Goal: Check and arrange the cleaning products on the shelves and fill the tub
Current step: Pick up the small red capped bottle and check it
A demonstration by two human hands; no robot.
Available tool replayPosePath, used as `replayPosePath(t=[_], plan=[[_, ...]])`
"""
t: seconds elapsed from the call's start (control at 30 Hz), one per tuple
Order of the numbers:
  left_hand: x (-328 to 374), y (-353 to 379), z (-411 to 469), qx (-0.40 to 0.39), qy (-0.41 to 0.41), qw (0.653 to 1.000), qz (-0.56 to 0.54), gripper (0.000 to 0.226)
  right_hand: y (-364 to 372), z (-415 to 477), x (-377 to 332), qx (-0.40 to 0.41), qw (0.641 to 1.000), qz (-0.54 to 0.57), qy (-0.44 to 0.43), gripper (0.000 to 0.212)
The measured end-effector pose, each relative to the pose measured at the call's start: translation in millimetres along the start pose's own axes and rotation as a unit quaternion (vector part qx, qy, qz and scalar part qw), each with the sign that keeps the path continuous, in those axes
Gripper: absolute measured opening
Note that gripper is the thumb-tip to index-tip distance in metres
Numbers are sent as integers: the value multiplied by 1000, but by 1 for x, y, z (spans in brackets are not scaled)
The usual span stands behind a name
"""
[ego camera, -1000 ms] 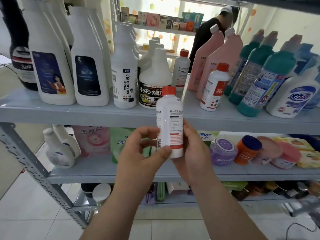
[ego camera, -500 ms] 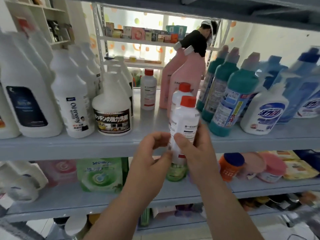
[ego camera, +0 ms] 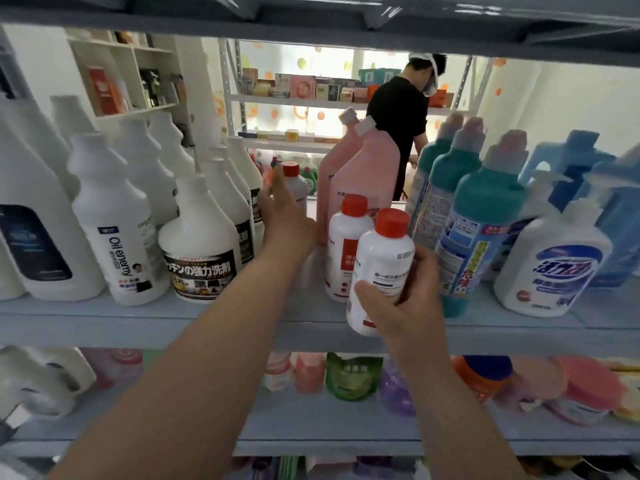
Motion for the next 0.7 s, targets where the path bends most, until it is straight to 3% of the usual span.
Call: replayPosePath(t=[0.13, 0.33, 0.7], plan=[[-7, 9, 22, 22, -18, 1000, 9, 104, -2, 5, 4, -18, 1000, 14, -5, 65], [-4, 9, 15, 18, -10, 998, 56, 87, -5, 8, 7, -30, 1000, 3, 0, 66], [-38, -24, -77, 27, 87, 996, 15, 94, 5, 13, 13, -27, 999, -38, 22, 62]])
Point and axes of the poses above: each hand's wrist, its own z-axis towards the middle knuckle, its own y-axis out of the palm, x = y × z, the point moved 1 cm from there along z, towards the middle knuckle, and after that the axes turned 14 degrees about z, right-handed, at the moved point
